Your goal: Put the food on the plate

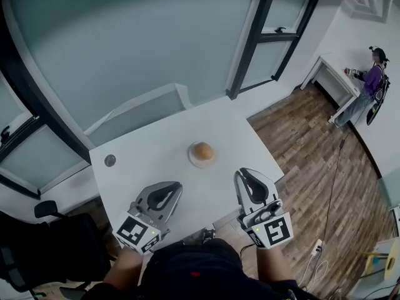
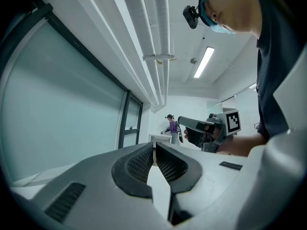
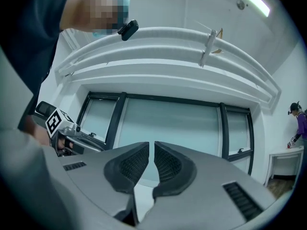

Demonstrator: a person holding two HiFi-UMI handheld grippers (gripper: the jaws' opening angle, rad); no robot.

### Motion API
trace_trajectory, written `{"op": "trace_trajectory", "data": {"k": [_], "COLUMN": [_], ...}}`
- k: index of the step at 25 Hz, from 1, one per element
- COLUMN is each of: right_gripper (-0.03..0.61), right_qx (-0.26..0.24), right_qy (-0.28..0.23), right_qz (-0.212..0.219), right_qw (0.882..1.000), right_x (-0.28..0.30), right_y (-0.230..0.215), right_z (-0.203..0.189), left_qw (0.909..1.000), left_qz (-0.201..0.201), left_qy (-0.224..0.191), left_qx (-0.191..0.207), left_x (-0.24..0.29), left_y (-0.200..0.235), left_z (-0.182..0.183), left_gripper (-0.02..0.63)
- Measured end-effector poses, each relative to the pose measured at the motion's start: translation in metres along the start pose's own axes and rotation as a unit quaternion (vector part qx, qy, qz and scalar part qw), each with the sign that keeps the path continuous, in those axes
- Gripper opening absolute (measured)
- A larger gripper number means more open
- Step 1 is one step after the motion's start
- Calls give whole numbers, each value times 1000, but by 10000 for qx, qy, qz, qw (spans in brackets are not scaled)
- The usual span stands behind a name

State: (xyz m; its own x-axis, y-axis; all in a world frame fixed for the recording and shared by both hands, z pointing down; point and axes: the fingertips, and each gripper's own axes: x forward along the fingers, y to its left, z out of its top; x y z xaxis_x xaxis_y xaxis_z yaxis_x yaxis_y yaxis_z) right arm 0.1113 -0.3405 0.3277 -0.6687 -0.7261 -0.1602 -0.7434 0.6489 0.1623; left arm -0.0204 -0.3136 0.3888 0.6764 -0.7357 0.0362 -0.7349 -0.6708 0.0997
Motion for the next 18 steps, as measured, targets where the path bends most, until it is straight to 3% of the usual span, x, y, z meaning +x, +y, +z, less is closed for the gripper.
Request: {"op": "trace_trajectory", "data": {"k": [5, 18], "right_gripper": [28, 25], "right_qx": [-129, -81], "right_qy": [-37, 81], "right_qz": [-89, -50], "right_qw": [9999, 9999], "right_x": [-8, -8], "right_y": [4, 9], "right_z": [10, -2], "left_qw": [10000, 9999], "left_qz": [-23, 96], "left_qy": [-57, -34], "left_qx": [51, 123], "left_x": [-3, -10], "left_y": [-4, -2], "left_z": [5, 6], "left_gripper": [35, 35]}}
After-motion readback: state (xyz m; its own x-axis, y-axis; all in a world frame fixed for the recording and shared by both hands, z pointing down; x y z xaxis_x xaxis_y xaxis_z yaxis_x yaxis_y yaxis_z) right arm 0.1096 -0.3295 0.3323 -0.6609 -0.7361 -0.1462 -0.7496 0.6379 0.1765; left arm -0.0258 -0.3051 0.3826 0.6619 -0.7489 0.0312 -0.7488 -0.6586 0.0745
